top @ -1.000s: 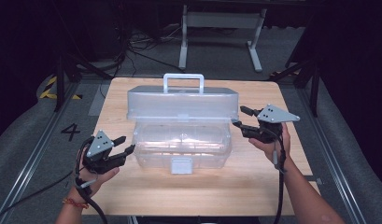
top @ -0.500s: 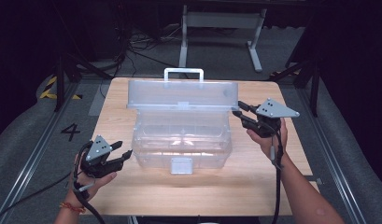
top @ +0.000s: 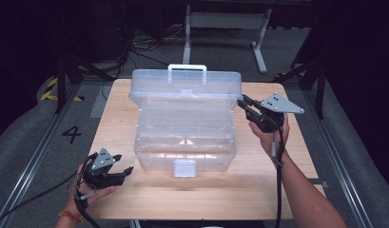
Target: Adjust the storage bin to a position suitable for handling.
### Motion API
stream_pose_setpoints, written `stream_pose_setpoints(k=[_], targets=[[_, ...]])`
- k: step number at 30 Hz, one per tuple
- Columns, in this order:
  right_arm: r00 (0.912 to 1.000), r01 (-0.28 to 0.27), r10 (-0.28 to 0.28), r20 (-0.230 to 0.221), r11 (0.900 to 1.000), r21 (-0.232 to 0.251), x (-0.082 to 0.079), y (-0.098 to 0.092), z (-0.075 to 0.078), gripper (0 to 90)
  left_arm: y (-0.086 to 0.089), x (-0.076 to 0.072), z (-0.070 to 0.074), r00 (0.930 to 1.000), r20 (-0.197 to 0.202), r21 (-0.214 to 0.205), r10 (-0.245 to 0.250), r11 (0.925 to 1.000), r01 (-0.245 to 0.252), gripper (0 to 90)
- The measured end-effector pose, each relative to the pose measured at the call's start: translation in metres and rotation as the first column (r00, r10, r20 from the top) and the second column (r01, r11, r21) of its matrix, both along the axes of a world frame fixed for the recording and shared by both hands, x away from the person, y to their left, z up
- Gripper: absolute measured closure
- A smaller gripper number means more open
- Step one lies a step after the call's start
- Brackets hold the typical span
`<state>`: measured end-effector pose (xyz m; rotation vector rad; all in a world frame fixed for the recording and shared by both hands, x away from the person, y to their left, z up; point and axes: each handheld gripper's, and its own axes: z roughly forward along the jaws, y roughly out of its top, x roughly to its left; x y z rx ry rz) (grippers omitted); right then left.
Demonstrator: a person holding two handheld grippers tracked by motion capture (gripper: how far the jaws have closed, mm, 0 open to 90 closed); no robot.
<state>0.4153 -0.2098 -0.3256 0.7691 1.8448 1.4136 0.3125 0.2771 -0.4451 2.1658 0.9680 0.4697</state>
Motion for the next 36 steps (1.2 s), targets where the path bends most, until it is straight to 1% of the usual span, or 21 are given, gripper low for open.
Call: stream_pose_setpoints(k=[1, 3, 4, 5, 6, 8, 9, 11, 12, 14, 16, 17, 18, 19, 20, 21, 24, 32, 34, 36], targets=[[1.0000, 0.005, -0.005, -0.003, 1.0000, 0.004, 0.000, 0.001, 0.000, 78.2, 0.001, 0.001, -0.004, 0.9999, -0.017, -0.011, 0.001, 0.9999, -0.001, 35.1], [1.0000, 0.008, -0.008, -0.001, 1.0000, 0.004, 0.001, 0.001, 0.001, 78.4, 0.004, 0.005, -0.011, 0.9990, -0.045, -0.017, 0.005, 0.9998, -0.006, 33.8], [1.0000, 0.008, -0.008, 0.002, 1.0000, -0.003, 0.002, 0.001, 0.002, 79.0, 0.005, 0.006, -0.016, 0.9983, -0.057, -0.013, 0.015, 0.9998, -0.016, 33.3], [0.9999, 0.010, -0.010, 0.000, 0.9999, -0.005, 0.004, 0.001, 0.003, 79.2, 0.006, 0.007, -0.019, 0.9980, -0.062, -0.006, 0.014, 0.9999, -0.015, 32.5], [0.9999, 0.006, -0.006, -0.009, 1.0000, 0.002, 0.005, 0.000, 0.003, 79.5, 0.006, 0.008, -0.022, 0.9971, -0.072, -0.011, 0.025, 0.9996, -0.026, 31.4], [0.9999, 0.011, -0.011, -0.013, 0.9999, -0.002, 0.007, 0.001, 0.005, 80.1, 0.007, 0.009, -0.026, 0.9957, -0.087, 0.005, 0.033, 0.9994, -0.033, 30.3], [0.9998, 0.017, -0.017, -0.010, 0.9998, -0.007, 0.008, 0.001, 0.005, 80.4, 0.007, 0.009, -0.028, 0.9949, -0.093, -0.001, 0.038, 0.9993, -0.038, 29.5], [0.9996, 0.027, -0.027, -0.009, 0.9996, -0.010, 0.011, 0.002, 0.007, 81.3, 0.007, 0.008, -0.030, 0.9948, -0.094, -0.005, 0.039, 0.9992, -0.040, 29.2], [0.9996, 0.027, -0.027, -0.009, 0.9996, -0.010, 0.011, 0.002, 0.007, 81.3, 0.007, 0.008, -0.032, 0.9944, -0.098, 0.000, 0.039, 0.9992, -0.039, 29.2], [0.9995, 0.031, -0.031, -0.008, 0.9995, -0.006, 0.015, 0.003, 0.008, 81.9, 0.007, 0.007, -0.034, 0.9962, -0.081, -0.011, 0.033, 0.9994, -0.034, 26.3], [0.9994, 0.033, -0.033, -0.013, 0.9995, -0.004, 0.017, 0.002, 0.009, 82.3, 0.007, 0.006, -0.034, 0.9961, -0.081, -0.013, 0.033, 0.9993, -0.034, 25.6], [0.9994, 0.033, -0.033, -0.013, 0.9995, -0.004, 0.017, 0.002, 0.009, 82.3, 0.007, 0.006, -0.035, 0.9968, -0.073, -0.014, 0.033, 0.9993, -0.034, 25.6], [0.9993, 0.036, -0.036, -0.009, 0.9993, -0.013, 0.018, 0.003, 0.009, 82.4, 0.007, 0.006, -0.035, 0.9970, -0.069, -0.013, 0.033, 0.9993, -0.034, 25.6], [0.9992, 0.040, -0.040, -0.008, 0.9991, -0.013, 0.020, 0.003, 0.010, 82.5, 0.006, 0.006, -0.035, 0.9972, -0.068, 0.001, 0.032, 0.9995, -0.032, 25.6], [0.9990, 0.042, -0.043, -0.012, 0.9990, -0.013, 0.020, 0.004, 0.011, 82.6, 0.005, 0.005, -0.036, 0.9966, -0.075, -0.008, 0.035, 0.9993, -0.036, 25.0], [0.9990, 0.043, -0.043, -0.015, 0.9990, -0.012, 0.022, 0.004, 0.011, 82.7, 0.006, 0.006, -0.035, 0.9972, -0.065, -0.001, 0.036, 0.9994, -0.036, 24.9], [0.9988, 0.041, -0.041, -0.025, 0.9991, -0.001, 0.027, 0.003, 0.013, 83.0, 0.005, 0.006, -0.035, 0.9971, -0.065, 0.000, 0.038, 0.9993, -0.038, 24.5], [0.9979, 0.048, -0.047, -0.044, 0.9988, 0.007, 0.039, 0.004, 0.017, 83.7, 0.005, 0.006, -0.036, 0.9967, -0.069, -0.002, 0.042, 0.9991, -0.043, 24.1], [0.9976, 0.047, -0.046, -0.051, 0.9987, 0.020, 0.043, 0.004, 0.017, 83.9, 0.005, 0.006, -0.036, 0.9967, -0.069, -0.002, 0.042, 0.9991, -0.043, 24.1], [0.9977, 0.049, -0.048, -0.048, 0.9985, 0.025, 0.046, 0.004, 0.018, 84.0, 0.005, 0.006, -0.036, 0.9967, -0.069, -0.003, 0.042, 0.9991, -0.043, 24.1]])
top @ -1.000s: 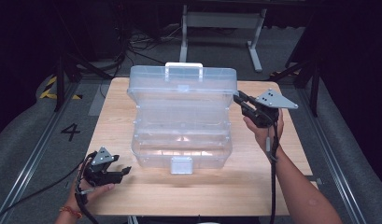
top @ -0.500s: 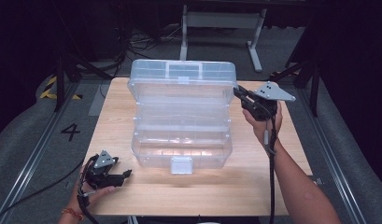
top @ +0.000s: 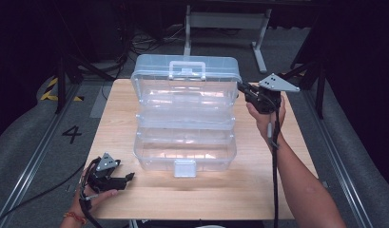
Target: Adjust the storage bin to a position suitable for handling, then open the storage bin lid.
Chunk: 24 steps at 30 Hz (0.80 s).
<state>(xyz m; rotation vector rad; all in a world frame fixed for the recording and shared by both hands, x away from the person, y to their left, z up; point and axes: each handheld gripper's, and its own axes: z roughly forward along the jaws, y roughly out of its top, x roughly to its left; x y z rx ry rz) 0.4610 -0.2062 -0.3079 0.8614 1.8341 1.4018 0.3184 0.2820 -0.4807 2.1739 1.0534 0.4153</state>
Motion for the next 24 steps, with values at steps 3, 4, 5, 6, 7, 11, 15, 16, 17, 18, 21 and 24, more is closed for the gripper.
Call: stream_pose_setpoints(k=[3, 4, 5, 6, 7, 11, 15, 16, 17, 18, 21, 24], targets=[[1.0000, 0.000, 0.000, -0.006, 1.0000, 0.008, 0.004, 0.000, 0.000, 84.1, 0.000, 0.000, 0.000, 1.0000, 0.005, 0.003, -0.001, 1.0000, 0.001, 24.1], [1.0000, 0.000, 0.000, -0.010, 0.9999, 0.013, 0.005, 0.000, 0.001, 84.2, 0.000, 0.000, 0.000, 1.0000, 0.005, 0.004, -0.001, 1.0000, 0.001, 24.1], [0.9999, 0.000, 0.000, -0.010, 0.9999, 0.012, 0.006, 0.000, 0.001, 84.2, 0.000, 0.000, 0.000, 1.0000, 0.005, 0.003, 0.000, 1.0000, 0.000, 24.1], [0.9999, 0.001, 0.000, -0.012, 0.9999, 0.011, 0.007, 0.000, 0.001, 84.2, 0.000, 0.000, 0.000, 1.0000, 0.005, 0.003, 0.001, 1.0000, -0.001, 24.1], [0.9999, 0.001, -0.001, -0.011, 0.9999, 0.011, 0.008, 0.000, 0.001, 84.1, 0.000, 0.000, 0.000, 1.0000, 0.005, 0.003, 0.001, 1.0000, -0.001, 24.1], [0.9999, -0.003, 0.003, -0.017, 1.0000, 0.008, 0.011, 0.000, 0.002, 84.2, 0.000, 0.000, 0.000, 1.0000, 0.003, 0.003, 0.002, 1.0000, -0.002, 24.2], [0.9999, -0.003, 0.003, -0.016, 1.0000, 0.000, 0.011, -0.001, 0.002, 84.1, 0.000, 0.000, 0.000, 1.0000, 0.003, 0.007, 0.003, 1.0000, -0.003, 24.2], [0.9999, -0.006, 0.006, -0.016, 1.0000, -0.001, 0.012, -0.001, 0.002, 84.2, 0.000, 0.000, 0.000, 1.0000, 0.003, 0.003, 0.004, 1.0000, -0.004, 24.2], [0.9997, -0.007, 0.007, -0.025, 0.9999, 0.009, 0.013, -0.001, 0.003, 84.2, 0.000, 0.000, 0.000, 1.0000, 0.003, 0.002, 0.006, 1.0000, -0.006, 24.2], [0.9996, -0.007, 0.007, -0.027, 0.9999, 0.009, 0.014, -0.001, 0.003, 84.1, 0.000, 0.000, 0.000, 1.0000, 0.005, 0.002, 0.004, 1.0000, -0.004, 24.2], [0.9995, -0.007, 0.007, -0.030, 1.0000, -0.002, 0.017, 0.000, 0.005, 84.0, 0.000, 0.000, 0.000, 1.0000, 0.000, 0.000, 0.004, 1.0000, -0.004, 23.9], [0.9992, -0.007, 0.008, -0.039, 0.9999, 0.010, 0.020, -0.001, 0.004, 84.1, -0.001, 0.000, 0.000, 1.0000, 0.000, -0.001, 0.005, 1.0000, -0.005, 23.9]])
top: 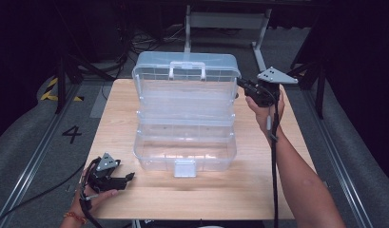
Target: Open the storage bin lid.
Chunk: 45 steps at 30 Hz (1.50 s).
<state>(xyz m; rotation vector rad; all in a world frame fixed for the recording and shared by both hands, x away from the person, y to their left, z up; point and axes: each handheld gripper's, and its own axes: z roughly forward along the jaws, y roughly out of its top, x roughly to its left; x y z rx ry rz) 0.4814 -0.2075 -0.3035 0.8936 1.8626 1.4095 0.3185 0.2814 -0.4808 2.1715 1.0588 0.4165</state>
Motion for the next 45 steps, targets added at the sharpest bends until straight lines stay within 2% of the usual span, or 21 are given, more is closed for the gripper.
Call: stream_pose_setpoints(k=[5, 8, 9, 22, 36, 40, 45], targets=[[1.0000, -0.006, 0.006, -0.005, 1.0000, 0.006, 0.006, -0.001, 0.000, 84.0, -0.001, 0.001, 0.000, 1.0000, -0.004, -0.001, 0.001, 1.0000, -0.001, 23.6], [0.9999, -0.013, 0.013, -0.004, 0.9998, 0.014, 0.009, -0.002, -0.001, 83.9, -0.001, 0.003, 0.000, 0.9999, 0.010, 0.009, -0.008, 0.9999, 0.008, 23.3], [0.9999, -0.015, 0.015, -0.008, 0.9998, 0.015, 0.010, -0.002, -0.001, 83.9, -0.002, 0.002, 0.000, 1.0000, -0.003, -0.003, 0.000, 1.0000, 0.000, 23.3], [0.9992, -0.006, 0.007, -0.040, 0.9994, 0.035, 0.025, -0.002, -0.001, 83.8, -0.002, 0.002, 0.000, 1.0000, -0.004, -0.004, 0.001, 1.0000, -0.001, 23.3], [0.9945, 0.016, -0.012, -0.104, 0.9988, 0.047, 0.043, 0.001, 0.001, 83.5, -0.002, 0.003, -0.001, 1.0000, 0.004, -0.004, 0.000, 1.0000, 0.000, 23.1], [0.9933, 0.023, -0.019, -0.114, 0.9991, 0.036, 0.048, 0.002, 0.001, 83.1, -0.002, 0.003, -0.001, 1.0000, 0.004, -0.005, -0.001, 1.0000, 0.001, 23.1], [0.9914, 0.025, -0.019, -0.130, 0.9984, 0.050, 0.055, 0.002, 0.000, 82.9, -0.002, 0.003, -0.001, 1.0000, 0.004, -0.004, -0.001, 1.0000, 0.001, 23.1]])
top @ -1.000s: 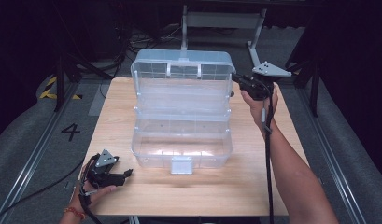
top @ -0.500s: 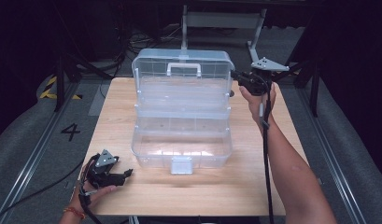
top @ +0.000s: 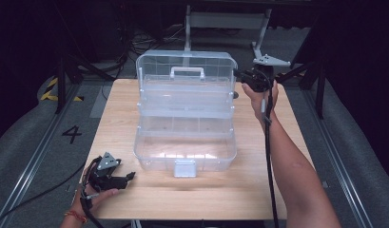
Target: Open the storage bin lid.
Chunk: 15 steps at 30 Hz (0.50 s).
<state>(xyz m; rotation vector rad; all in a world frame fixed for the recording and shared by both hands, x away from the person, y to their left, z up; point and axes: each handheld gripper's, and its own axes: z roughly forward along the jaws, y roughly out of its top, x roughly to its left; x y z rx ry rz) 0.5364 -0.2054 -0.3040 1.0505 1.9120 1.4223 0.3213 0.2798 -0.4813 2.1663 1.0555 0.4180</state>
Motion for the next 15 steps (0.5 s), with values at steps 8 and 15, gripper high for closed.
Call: stream_pose_setpoints(k=[8, 15], targets=[[0.9997, 0.006, -0.006, -0.025, 1.0000, -0.004, 0.013, 0.001, -0.002, 82.1, 0.000, 0.000, 0.000, 1.0000, 0.000, 0.001, 0.002, 1.0000, -0.002, 23.1], [0.9983, 0.009, -0.008, -0.059, 0.9999, 0.012, 0.024, 0.000, -0.005, 81.9, 0.000, 0.000, 0.000, 1.0000, 0.003, 0.004, 0.009, 0.9999, -0.009, 23.4]])
